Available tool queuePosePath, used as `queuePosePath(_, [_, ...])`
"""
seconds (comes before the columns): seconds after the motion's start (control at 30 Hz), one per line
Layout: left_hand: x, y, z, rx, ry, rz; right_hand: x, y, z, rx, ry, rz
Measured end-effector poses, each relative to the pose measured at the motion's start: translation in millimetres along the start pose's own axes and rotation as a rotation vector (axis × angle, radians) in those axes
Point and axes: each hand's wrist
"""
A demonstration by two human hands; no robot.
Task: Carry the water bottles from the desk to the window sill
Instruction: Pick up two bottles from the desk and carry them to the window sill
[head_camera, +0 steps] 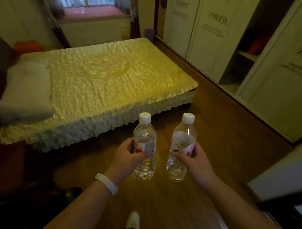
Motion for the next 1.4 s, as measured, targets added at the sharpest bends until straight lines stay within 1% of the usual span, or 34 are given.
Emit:
queuePosePath(0.2, [-34,93,-38,0.146,-0.023,0.004,23,63,16,-0.174,-0.008,0.026])
queuePosePath(0.33, [-45,141,-40,0.185,-0.049,-0.004,35,83,11,-0.231,-0.005,0.021])
queuePosePath(0.47, [-51,178,-32,0.233,-0.027,0.01,41,107,-2,-0.298,0.003,0.017])
queuePosePath(0.77, [-60,255,-11,0.245,0.015,-0.037,44,192,-44,-0.328,0.074,0.0])
queuePosePath(0.97, [-77,339,22,0.184,0.042,-0.053,57,273,-101,-0.248,0.054,-0.018])
queuePosePath(1.1, [-103,400,65,0.183,0.065,-0.039,73,321,-161,-0.271,0.068,-0.01])
queuePosePath(1.27, [-131,469,124,0.23,0.078,0.002,90,368,-242,-0.273,0.048,-0.013])
queuePosePath(1.4, [-147,518,158,0.253,0.087,0.005,97,398,-288,-0.323,0.068,-0.01])
Point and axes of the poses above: each hand's wrist, its own y-axis towards the middle knuckle, its own z-axis out of the palm, x = y × z, and after that the axes turned 7 degrees about x, right-handed
